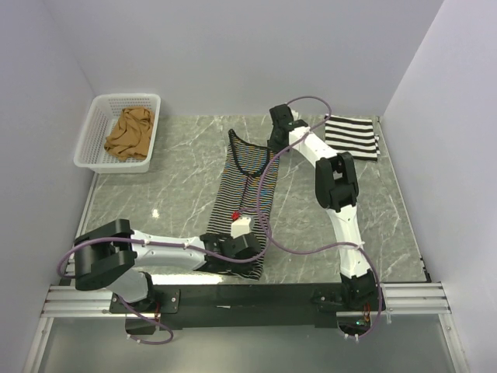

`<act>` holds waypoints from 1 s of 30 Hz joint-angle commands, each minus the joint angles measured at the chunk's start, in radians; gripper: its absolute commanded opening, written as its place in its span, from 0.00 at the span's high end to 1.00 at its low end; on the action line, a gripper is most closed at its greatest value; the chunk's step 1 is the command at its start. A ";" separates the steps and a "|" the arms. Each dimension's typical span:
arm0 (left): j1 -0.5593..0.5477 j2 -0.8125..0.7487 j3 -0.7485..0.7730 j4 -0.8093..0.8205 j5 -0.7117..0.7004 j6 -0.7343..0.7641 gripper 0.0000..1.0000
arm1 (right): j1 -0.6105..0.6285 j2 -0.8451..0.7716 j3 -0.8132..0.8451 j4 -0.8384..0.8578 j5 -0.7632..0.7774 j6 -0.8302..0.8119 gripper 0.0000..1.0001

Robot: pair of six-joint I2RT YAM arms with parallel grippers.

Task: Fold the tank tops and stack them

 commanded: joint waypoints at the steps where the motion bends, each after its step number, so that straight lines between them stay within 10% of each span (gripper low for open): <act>1: 0.027 -0.065 0.077 -0.084 -0.012 0.056 0.96 | -0.011 -0.109 0.024 -0.007 0.010 -0.026 0.90; 14: 0.285 -0.341 0.056 -0.244 -0.164 0.033 0.71 | 0.135 -0.768 -0.869 0.295 -0.068 0.075 0.61; 22: 0.637 -0.158 0.169 -0.089 -0.025 0.225 0.69 | 0.161 -0.615 -0.849 0.288 -0.031 0.098 0.53; 30: 0.733 0.179 0.422 -0.095 -0.009 0.328 0.71 | 0.128 -0.396 -0.641 0.167 -0.021 0.056 0.55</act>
